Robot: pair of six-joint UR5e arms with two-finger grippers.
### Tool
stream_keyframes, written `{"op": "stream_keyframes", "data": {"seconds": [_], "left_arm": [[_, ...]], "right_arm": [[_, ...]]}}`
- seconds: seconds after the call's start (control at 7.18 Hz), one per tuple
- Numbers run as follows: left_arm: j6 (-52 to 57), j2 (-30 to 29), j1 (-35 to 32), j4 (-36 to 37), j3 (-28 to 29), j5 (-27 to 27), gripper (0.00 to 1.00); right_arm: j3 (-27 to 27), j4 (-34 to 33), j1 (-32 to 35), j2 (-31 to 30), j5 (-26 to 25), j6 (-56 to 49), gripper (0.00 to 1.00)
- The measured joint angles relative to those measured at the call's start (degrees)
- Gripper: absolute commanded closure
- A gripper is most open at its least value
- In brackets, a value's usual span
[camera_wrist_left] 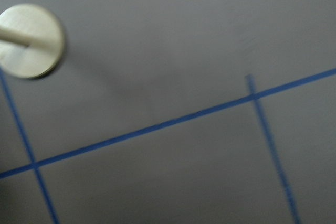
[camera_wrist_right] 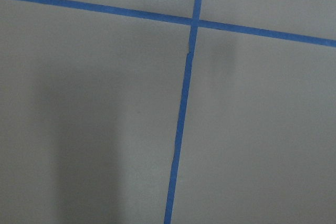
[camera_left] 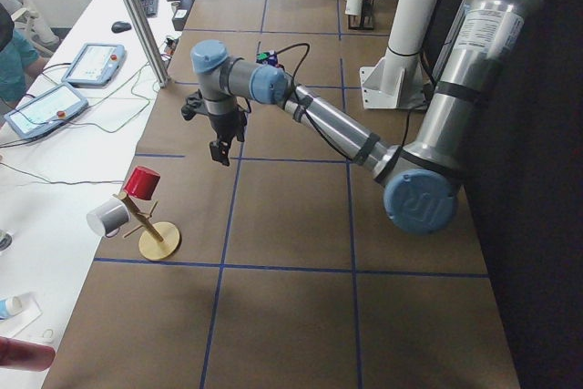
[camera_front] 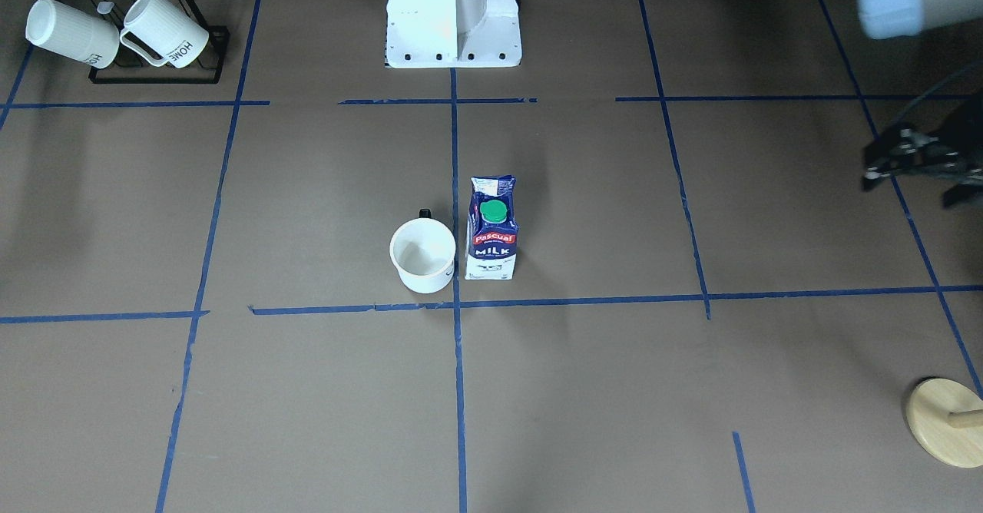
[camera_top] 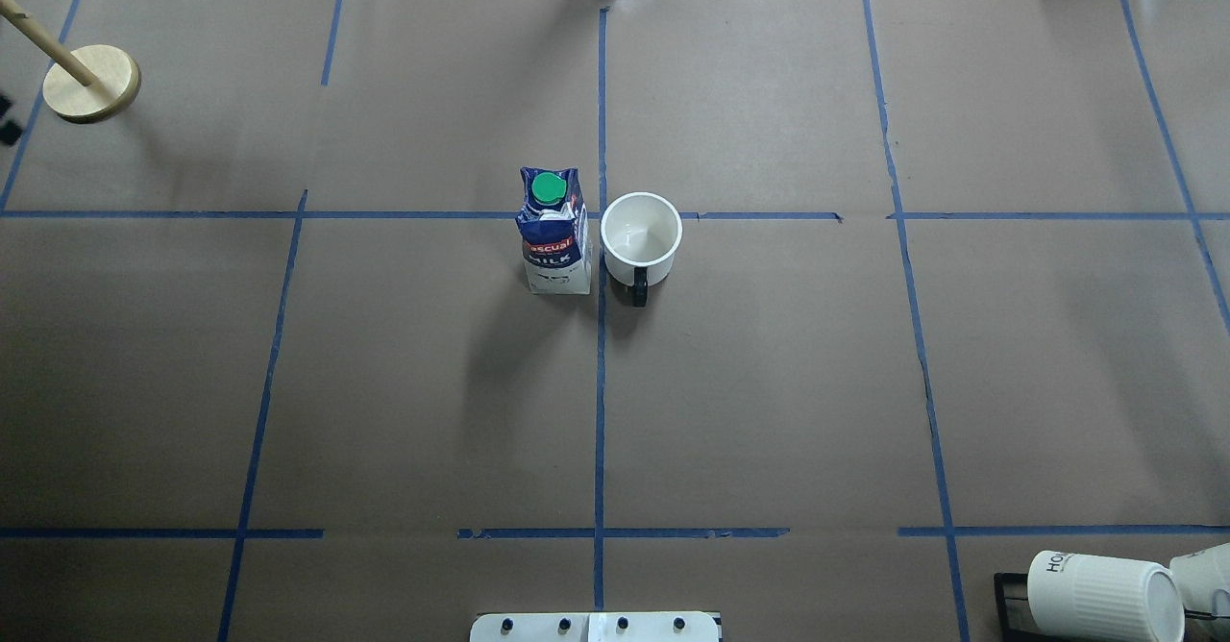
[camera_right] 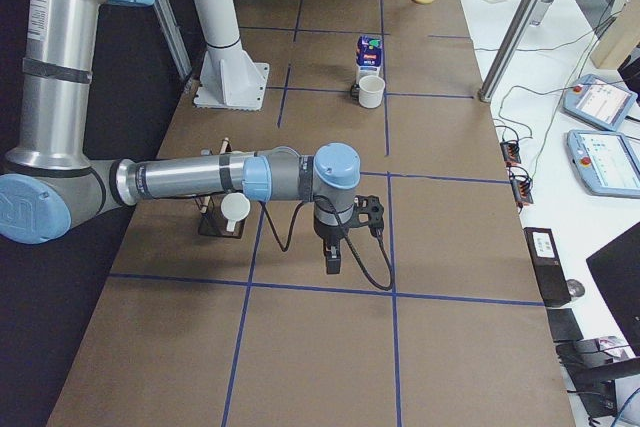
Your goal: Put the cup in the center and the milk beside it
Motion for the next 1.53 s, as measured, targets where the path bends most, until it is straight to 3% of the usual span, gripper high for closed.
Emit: {"op": "stream_keyframes", "data": {"seconds": [0.28,0.56,0.98,1.53], "left_arm": [[2.42,12.72,-3.79,-11.16,0.69,-2.21,0.0],[2.53,20.17,-5.33,-18.82,2.53,-3.14,0.0],[2.55,22.81,-7.02,-19.85,5.31,-2.74,0.0],[2.75,25.09,-8.28,-19.54,3.25,0.87,0.0]], "right_arm": [[-0.32,0.05,0.0,-0.63,0.14,-0.02,0.0],[-0.14,0.08,0.0,-1.2,0.86,-0.08,0.0],[-0.15,0.9,0.0,-1.88,1.49,-0.07,0.0],[-0.46,1.48,0.0,-2.12,2.16,-0.08,0.0]]}}
